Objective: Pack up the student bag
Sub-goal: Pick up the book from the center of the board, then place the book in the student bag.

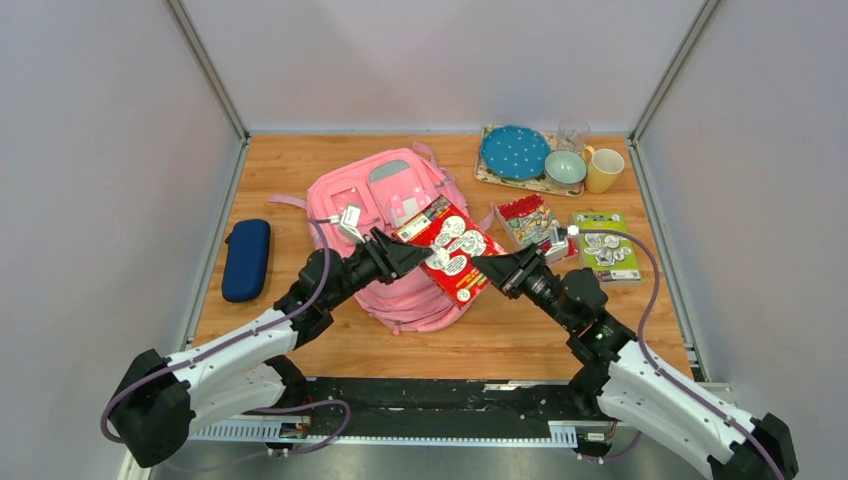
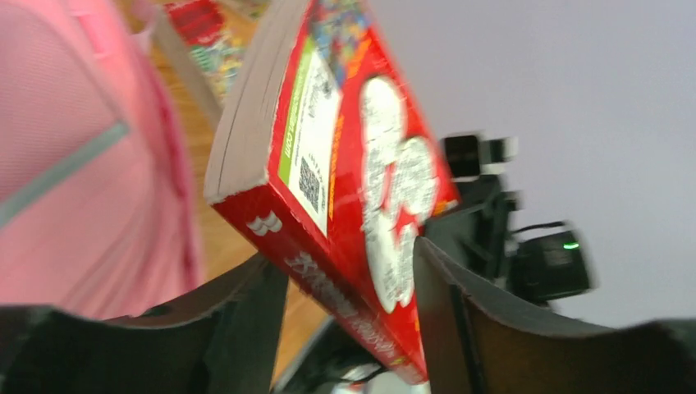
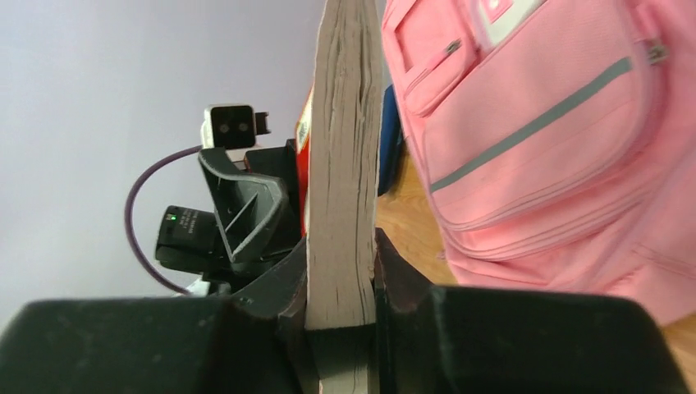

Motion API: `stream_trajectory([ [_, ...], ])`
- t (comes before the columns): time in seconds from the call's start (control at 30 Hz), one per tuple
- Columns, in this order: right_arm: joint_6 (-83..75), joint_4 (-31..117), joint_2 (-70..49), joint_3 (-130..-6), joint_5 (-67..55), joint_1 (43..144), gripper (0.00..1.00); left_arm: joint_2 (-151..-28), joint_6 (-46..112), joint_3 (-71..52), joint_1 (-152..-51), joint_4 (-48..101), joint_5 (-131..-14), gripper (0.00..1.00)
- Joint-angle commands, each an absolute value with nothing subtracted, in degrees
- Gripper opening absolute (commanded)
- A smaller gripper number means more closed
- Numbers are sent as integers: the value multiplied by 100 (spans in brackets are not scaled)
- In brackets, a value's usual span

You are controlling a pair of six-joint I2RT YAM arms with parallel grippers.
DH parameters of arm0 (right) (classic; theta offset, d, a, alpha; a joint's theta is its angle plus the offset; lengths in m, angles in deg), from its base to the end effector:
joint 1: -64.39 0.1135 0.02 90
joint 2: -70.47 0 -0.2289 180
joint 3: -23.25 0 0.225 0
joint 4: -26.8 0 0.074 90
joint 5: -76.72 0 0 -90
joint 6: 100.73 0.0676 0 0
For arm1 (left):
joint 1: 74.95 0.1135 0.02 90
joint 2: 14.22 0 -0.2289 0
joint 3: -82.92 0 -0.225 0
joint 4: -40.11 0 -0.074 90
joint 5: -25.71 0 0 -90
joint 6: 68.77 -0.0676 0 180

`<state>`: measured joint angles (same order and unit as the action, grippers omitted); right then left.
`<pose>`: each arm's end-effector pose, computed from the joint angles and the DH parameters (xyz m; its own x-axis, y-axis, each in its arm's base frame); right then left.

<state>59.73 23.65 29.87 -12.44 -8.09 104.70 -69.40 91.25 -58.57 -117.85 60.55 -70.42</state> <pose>0.1574 0.1416 0.2389 -0.6800 0.6539 -0.3317 -0.2165 0.2532 0.9429 0.1751 -0.1726 0.2462 -0.6930 -0.6316 -0.3476 0.3032 0.1820 -0.9354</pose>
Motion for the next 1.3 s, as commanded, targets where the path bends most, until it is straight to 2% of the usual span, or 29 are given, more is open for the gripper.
stream_trajectory([
  [0.0,5371,4122,4203,-1770,-2071,10429,0,-6888,7120,-4895,-11697,3507,-7424,68],
  [0.03,5222,4582,4417,-1910,-2275,10446,0,-6958,6428,-4805,-11688,2762,-7318,75],
  [0.07,5116,4943,4601,-1972,-2477,10438,0,-7003,6091,-4743,-11696,2511,-7178,76],
  [0.1,5045,5582,4995,-2042,-2836,10438,0,-7055,5757,-4612,-11697,2300,-7150,77],
  [0.3,5044,7202,5903,-2254,-3428,10438,0,-8012,3971,-3909,-11714,1201,-7607,77],
  [0.4,5141,7617,6272,-2254,-3446,10438,0,-8435,3303,-3759,-11863,1050,-7152,77],
  [0.57,5326,8102,6694,-2254,-3437,10438,0,-8831,2160,-3513,-12381,1128,-6054,79],
  [1.03,5510,8471,6844,-2175,-3393,10438,0,-9815,463,-3670,-12822,2226,-4804,81],
  [1.13,5554,8524,6871,-2166,-3376,10438,0,-9903,488,-3741,-12830,2438,-4550,72],
  [1.17,5554,8542,6880,-2157,-3358,10438,0,-9877,515,-3784,-12830,2612,-4531,60],
  [1.23,5598,8638,6941,-2148,-3376,10438,0,-9825,532,-3855,-12822,2710,-4505,45],
  [1.27,5616,8665,6976,-2140,-3385,10429,0,-9789,567,-3855,-12822,2737,-4487,32],
])
